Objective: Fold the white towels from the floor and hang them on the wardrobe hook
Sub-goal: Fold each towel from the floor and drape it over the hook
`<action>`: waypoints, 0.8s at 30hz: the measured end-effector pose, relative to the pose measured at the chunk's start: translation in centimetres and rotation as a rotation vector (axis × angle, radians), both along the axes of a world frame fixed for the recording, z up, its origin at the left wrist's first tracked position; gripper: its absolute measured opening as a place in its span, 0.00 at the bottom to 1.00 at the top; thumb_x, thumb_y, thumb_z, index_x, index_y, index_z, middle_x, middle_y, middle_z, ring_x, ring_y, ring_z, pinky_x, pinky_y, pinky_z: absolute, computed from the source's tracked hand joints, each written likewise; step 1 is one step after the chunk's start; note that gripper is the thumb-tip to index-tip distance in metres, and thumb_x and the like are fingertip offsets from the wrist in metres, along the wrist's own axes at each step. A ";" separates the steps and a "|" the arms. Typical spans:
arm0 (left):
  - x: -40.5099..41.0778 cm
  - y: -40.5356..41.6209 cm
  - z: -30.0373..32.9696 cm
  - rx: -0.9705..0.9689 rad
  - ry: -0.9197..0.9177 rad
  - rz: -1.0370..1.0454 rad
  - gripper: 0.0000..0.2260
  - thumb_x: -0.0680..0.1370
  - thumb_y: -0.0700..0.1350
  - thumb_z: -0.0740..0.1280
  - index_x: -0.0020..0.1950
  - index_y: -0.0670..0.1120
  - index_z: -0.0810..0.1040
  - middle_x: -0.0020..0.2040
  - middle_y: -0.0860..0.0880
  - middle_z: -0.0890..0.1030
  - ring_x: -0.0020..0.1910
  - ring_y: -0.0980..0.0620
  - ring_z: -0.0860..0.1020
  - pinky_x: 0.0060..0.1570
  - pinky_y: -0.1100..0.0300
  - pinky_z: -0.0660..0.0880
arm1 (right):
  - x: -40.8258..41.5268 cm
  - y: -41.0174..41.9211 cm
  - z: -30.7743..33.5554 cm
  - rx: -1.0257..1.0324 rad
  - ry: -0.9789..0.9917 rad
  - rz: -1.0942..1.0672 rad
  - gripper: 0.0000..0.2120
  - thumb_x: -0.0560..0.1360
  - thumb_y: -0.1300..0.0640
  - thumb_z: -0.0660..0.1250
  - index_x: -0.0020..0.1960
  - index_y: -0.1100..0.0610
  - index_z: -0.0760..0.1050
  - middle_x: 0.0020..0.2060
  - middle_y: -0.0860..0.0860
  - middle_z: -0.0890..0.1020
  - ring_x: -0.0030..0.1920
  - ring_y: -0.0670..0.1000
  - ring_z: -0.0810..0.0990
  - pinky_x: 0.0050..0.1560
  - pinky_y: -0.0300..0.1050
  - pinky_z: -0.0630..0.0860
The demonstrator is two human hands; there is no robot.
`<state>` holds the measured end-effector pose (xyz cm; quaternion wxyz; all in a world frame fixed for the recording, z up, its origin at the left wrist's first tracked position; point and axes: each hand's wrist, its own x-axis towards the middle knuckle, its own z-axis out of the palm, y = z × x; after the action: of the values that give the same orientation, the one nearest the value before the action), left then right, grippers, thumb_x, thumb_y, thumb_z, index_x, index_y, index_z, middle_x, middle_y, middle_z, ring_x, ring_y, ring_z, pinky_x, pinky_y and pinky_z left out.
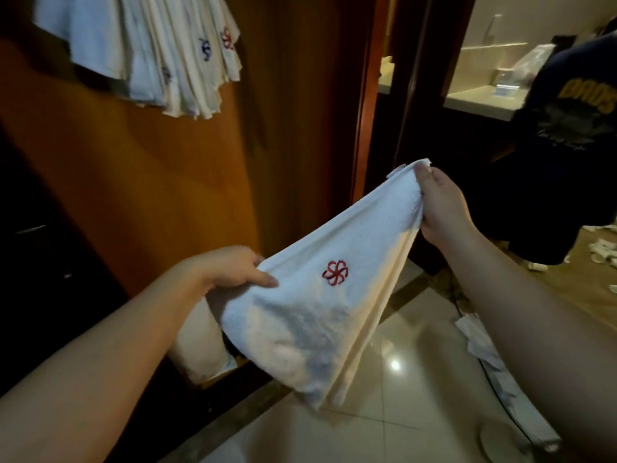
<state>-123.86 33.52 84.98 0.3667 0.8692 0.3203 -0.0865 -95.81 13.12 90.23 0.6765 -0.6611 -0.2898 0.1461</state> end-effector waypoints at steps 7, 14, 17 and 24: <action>-9.9 2.6 0.0 0.086 0.047 0.183 0.21 0.66 0.62 0.77 0.45 0.45 0.87 0.43 0.46 0.87 0.44 0.45 0.84 0.47 0.53 0.76 | -1.3 1.4 -2.9 0.046 0.129 0.100 0.21 0.82 0.43 0.63 0.57 0.59 0.84 0.53 0.58 0.86 0.56 0.60 0.85 0.63 0.61 0.79; -14.5 2.0 -0.6 -0.358 -0.607 0.595 0.15 0.68 0.46 0.74 0.53 0.43 0.85 0.55 0.43 0.85 0.57 0.44 0.81 0.54 0.53 0.79 | -1.8 1.9 -4.6 0.071 0.335 0.202 0.19 0.82 0.44 0.63 0.58 0.57 0.85 0.57 0.61 0.85 0.60 0.62 0.83 0.62 0.60 0.79; -14.5 1.0 -0.9 -0.539 -0.901 0.630 0.13 0.73 0.45 0.69 0.55 0.42 0.82 0.50 0.45 0.86 0.51 0.48 0.83 0.44 0.58 0.82 | -1.9 2.5 -4.9 0.061 0.528 0.272 0.19 0.84 0.47 0.61 0.56 0.58 0.85 0.57 0.62 0.85 0.59 0.61 0.84 0.51 0.54 0.84; -13.2 -3.0 -0.8 -0.839 -1.107 0.821 0.10 0.76 0.47 0.70 0.47 0.42 0.87 0.48 0.42 0.86 0.48 0.46 0.86 0.42 0.50 0.83 | -5.6 2.6 -7.2 -0.032 0.984 0.296 0.12 0.84 0.54 0.61 0.60 0.61 0.77 0.51 0.63 0.86 0.45 0.64 0.87 0.37 0.62 0.83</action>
<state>-137.09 30.54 84.18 0.7703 0.3889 0.3268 0.3855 -101.41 15.74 83.01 0.6946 -0.4762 -0.0256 0.5386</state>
